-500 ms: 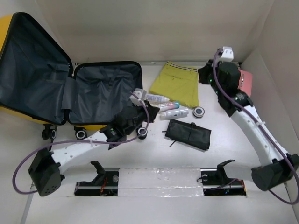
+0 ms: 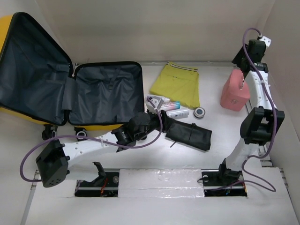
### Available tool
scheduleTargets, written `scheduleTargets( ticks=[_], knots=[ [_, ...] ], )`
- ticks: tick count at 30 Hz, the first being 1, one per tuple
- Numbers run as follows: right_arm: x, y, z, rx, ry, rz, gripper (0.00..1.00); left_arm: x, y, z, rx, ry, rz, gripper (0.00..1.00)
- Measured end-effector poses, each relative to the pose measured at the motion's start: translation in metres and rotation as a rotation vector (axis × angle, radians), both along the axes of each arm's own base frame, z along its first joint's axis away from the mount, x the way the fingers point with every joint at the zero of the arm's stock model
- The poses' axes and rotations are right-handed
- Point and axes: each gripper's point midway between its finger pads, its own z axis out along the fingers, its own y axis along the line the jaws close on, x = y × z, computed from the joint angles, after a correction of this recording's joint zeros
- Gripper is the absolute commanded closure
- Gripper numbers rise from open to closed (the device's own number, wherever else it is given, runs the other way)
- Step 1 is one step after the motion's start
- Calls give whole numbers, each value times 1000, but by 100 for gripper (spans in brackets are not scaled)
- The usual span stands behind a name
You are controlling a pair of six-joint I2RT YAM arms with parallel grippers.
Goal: Pack the luggage
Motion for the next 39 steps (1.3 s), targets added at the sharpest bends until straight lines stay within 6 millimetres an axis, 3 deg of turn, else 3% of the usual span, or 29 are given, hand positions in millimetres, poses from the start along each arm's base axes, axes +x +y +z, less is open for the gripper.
scheduleTargets(
  ticks=[5, 9, 14, 17, 20, 23, 25, 26, 27, 28, 35, 39],
  knots=[
    [-12, -36, -27, 22, 80, -63, 37, -4, 2, -12, 14, 11, -15, 68],
    [-14, -36, -40, 41, 100, -57, 39, -8, 3, -17, 19, 16, -28, 68],
    [-29, -26, -83, 87, 182, -36, 41, -11, 6, -10, -5, 4, -35, 68],
    [-35, -27, -96, 98, 212, -48, 41, -12, 7, -2, -26, -9, -38, 68],
    [-36, -31, -100, 98, 214, -62, 43, -14, 9, 3, -43, -18, -40, 68],
    [-39, -38, -104, 96, 214, -79, 52, -15, 11, 3, -45, -19, -40, 68],
    [-39, -42, -102, 94, 208, -92, 67, -15, 11, 3, -45, -19, -42, 68],
    [-39, -44, -102, 92, 206, -93, 67, -15, 11, 3, -45, -19, -42, 68],
    [-39, -46, -101, 93, 200, -101, 87, -15, 11, 3, -45, -19, -43, 68],
    [-39, -48, -100, 85, 201, -97, 99, -15, 10, 3, -45, -19, -43, 68],
    [-35, -45, -98, 82, 147, -99, 100, -14, 13, 7, -55, -21, -32, 68],
    [-49, -20, -78, 42, 103, -87, 100, -14, 17, 18, -88, -24, -11, 67]
  ],
)
